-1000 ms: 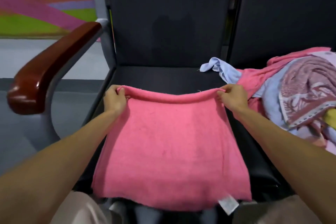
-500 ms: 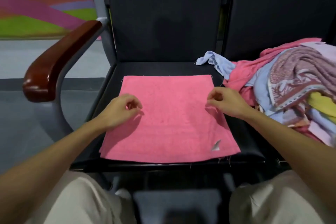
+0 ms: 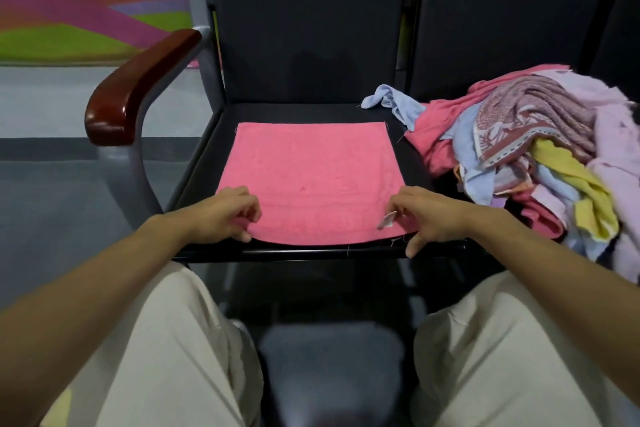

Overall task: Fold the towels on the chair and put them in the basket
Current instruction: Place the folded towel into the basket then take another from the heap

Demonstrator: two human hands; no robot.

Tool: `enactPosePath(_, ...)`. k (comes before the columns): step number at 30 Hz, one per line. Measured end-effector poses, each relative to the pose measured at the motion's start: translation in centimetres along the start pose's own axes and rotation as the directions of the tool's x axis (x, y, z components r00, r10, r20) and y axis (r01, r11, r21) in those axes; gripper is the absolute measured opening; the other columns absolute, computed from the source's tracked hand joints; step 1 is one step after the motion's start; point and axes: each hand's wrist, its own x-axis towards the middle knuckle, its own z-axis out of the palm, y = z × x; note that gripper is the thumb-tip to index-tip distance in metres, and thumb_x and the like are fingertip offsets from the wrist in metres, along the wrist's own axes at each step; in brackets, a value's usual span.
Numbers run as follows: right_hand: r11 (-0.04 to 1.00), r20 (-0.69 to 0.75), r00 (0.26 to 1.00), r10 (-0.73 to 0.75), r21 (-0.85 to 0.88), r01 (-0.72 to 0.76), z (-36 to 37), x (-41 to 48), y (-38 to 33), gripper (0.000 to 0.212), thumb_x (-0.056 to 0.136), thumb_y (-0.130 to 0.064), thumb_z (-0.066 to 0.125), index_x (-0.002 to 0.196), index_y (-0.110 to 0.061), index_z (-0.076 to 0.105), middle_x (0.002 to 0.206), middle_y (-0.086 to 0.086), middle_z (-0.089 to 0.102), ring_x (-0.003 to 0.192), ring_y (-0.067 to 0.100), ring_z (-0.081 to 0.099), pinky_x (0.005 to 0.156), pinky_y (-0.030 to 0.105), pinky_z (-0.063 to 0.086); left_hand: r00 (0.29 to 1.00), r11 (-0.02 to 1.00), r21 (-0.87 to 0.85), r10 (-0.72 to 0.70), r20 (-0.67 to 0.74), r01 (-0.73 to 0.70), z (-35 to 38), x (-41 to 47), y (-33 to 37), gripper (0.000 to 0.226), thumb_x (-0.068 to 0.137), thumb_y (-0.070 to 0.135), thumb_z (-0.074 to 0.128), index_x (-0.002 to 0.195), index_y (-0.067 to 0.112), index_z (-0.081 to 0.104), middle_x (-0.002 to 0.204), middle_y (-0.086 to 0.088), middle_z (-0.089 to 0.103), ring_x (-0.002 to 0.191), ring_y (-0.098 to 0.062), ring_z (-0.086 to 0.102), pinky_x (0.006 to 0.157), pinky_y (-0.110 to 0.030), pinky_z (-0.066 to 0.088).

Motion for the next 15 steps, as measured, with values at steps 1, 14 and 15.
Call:
enactPosePath(1, 1.0, -0.016, 1.0, 0.004, -0.012, -0.005, 0.0, 0.1, 0.1, 0.06, 0.061, -0.024, 0.09, 0.109, -0.013, 0.057, 0.101, -0.004, 0.048, 0.096, 0.015, 0.045, 0.084, 0.025, 0.039, 1.0, 1.0, -0.007, -0.01, -0.021, 0.01, 0.1, 0.2, -0.1, 0.029, 0.079, 0.007, 0.075, 0.085, 0.027, 0.055, 0.094, 0.005, 0.05, 0.091, -0.012, 0.047, 0.084, -0.026, 0.041)
enactPosePath(14, 0.99, -0.12, 0.984, 0.133, 0.072, -0.125, -0.3, 3.4, 2.1, 0.03, 0.091, -0.004, 0.052, 0.07, -0.023, 0.044, 0.077, 0.003, 0.053, 0.078, 0.024, 0.05, 0.069, 0.031, 0.034, 0.957, 0.976, -0.141, -0.195, -0.216, 0.167, 0.1, 3.8, -0.5, 0.012, 0.101, 0.024, 0.044, 0.1, 0.013, 0.048, 0.081, -0.006, 0.059, 0.075, -0.024, 0.052, 0.07, -0.033, 0.04)
enactPosePath(15, 0.985, -0.115, 0.98, 0.161, 0.082, -0.153, -0.2, 3.8, 2.2, 0.033, 0.093, -0.003, 0.048, 0.069, -0.024, 0.039, 0.082, 0.006, 0.053, 0.081, 0.025, 0.049, 0.071, 0.032, 0.034, 0.955, 0.973, -0.159, -0.199, -0.22, 0.166, 0.0, 3.8, -0.6, 0.01, 0.099, 0.024, 0.05, 0.098, 0.014, 0.05, 0.076, -0.001, 0.057, 0.071, -0.02, 0.05, 0.067, -0.028, 0.04)
